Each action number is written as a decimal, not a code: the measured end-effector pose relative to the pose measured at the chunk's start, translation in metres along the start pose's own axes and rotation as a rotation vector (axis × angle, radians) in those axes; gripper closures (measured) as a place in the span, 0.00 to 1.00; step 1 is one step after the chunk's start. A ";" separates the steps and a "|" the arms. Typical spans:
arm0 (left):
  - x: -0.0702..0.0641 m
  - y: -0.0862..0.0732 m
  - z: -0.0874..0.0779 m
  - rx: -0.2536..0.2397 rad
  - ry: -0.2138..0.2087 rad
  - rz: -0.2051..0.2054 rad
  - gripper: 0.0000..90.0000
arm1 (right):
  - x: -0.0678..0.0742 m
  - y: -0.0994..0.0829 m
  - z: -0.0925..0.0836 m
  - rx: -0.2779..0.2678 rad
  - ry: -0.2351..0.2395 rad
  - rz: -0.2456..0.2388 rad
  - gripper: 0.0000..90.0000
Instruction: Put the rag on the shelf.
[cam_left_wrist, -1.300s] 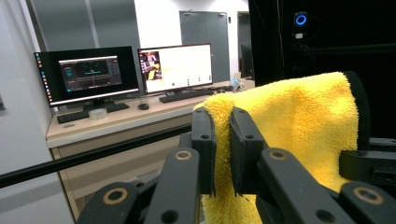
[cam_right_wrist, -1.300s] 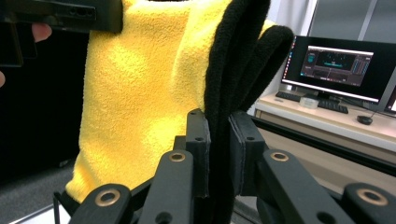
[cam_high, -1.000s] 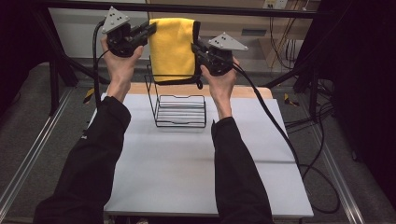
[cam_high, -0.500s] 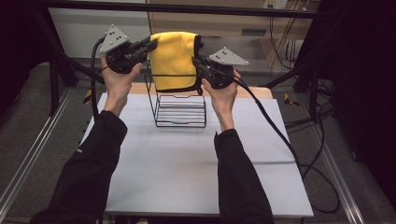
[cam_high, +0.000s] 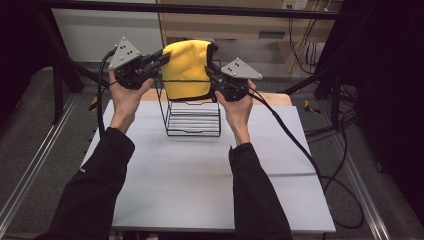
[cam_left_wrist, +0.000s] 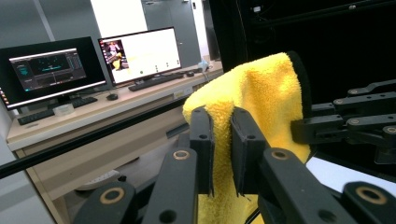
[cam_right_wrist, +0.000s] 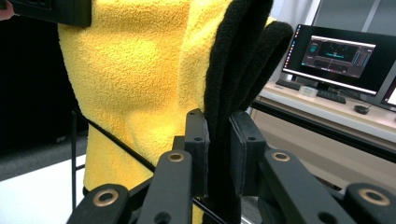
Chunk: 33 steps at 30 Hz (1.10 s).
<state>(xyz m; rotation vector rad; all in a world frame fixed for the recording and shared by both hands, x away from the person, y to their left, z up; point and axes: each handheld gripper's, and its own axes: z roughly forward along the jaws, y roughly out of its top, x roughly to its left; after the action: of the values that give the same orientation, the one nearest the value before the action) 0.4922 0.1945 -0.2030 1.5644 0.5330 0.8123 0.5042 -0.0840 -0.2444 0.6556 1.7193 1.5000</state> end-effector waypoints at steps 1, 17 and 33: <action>0.000 -0.002 -0.001 -0.005 -0.001 -0.006 0.89 | 0.000 0.000 0.000 0.000 -0.001 -0.001 0.88; -0.021 -0.021 -0.011 0.073 -0.058 0.045 0.89 | 0.001 -0.007 -0.005 0.021 -0.002 0.008 0.86; -0.035 -0.043 -0.013 0.126 -0.067 0.049 0.89 | 0.000 -0.005 -0.017 0.067 0.037 0.046 0.76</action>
<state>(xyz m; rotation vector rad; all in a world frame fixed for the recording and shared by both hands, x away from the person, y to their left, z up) 0.4649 0.1843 -0.2514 1.7198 0.5070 0.7727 0.4911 -0.0950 -0.2484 0.7107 1.8009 1.4999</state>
